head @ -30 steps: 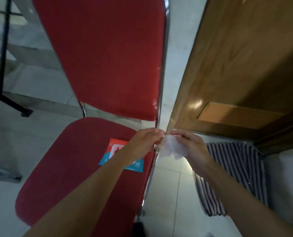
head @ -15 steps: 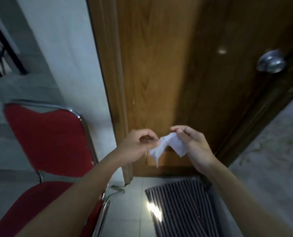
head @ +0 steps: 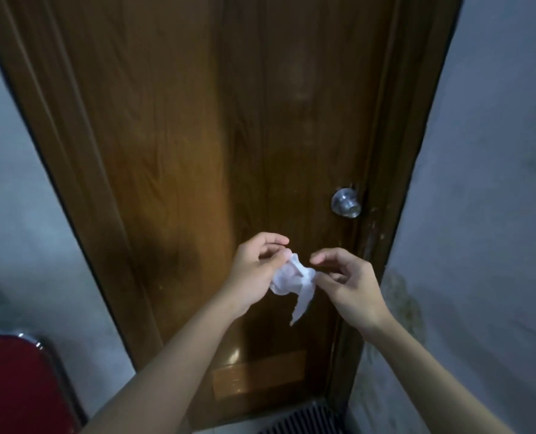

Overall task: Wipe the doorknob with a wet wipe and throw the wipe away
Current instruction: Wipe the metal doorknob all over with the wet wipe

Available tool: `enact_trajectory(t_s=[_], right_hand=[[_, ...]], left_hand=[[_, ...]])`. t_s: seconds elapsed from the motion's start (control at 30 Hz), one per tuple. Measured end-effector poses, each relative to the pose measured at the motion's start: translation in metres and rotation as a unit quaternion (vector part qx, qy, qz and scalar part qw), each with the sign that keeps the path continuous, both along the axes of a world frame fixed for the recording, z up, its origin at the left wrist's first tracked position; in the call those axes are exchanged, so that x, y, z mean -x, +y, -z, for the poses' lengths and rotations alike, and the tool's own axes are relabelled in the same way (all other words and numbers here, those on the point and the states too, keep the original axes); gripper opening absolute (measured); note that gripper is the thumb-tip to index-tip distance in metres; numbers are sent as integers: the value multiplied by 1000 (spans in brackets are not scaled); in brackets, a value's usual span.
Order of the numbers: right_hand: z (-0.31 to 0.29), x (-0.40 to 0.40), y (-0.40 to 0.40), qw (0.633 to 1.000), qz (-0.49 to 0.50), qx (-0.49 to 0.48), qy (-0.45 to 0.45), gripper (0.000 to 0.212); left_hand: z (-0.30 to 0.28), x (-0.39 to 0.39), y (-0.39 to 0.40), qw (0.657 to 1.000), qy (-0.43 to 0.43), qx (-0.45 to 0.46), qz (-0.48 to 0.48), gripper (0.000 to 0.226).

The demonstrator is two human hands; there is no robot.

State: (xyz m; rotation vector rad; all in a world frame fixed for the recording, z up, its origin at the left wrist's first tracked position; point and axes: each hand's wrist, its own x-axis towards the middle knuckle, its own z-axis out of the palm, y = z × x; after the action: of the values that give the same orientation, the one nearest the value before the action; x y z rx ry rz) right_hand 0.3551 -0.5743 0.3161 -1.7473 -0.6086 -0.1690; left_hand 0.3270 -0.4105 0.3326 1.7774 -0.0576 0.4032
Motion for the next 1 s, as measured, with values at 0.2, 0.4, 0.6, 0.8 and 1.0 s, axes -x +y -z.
enact_trajectory(t_s=[0.2,0.4,0.6,0.8,1.0], right_hand=[[-7,-38,2,995,-43,-84,38,27],[-12,-101,18,994,41,-89,41,52],[-15,-153,5,979,179,-100,19,22],[-13,-203,-31,954,285,-95,-12,21],[-5,-245,-34,968,189,132,-98,43]], left_hand=[[-16,-63,-22,998,-11,65,26,16],[-27,-139,-26,995,1,72,62,17],[-33,-196,-22,993,-36,3,116,19],[-20,-236,-31,980,-70,-158,99,29],[2,-262,-45,955,-54,-287,56,72]])
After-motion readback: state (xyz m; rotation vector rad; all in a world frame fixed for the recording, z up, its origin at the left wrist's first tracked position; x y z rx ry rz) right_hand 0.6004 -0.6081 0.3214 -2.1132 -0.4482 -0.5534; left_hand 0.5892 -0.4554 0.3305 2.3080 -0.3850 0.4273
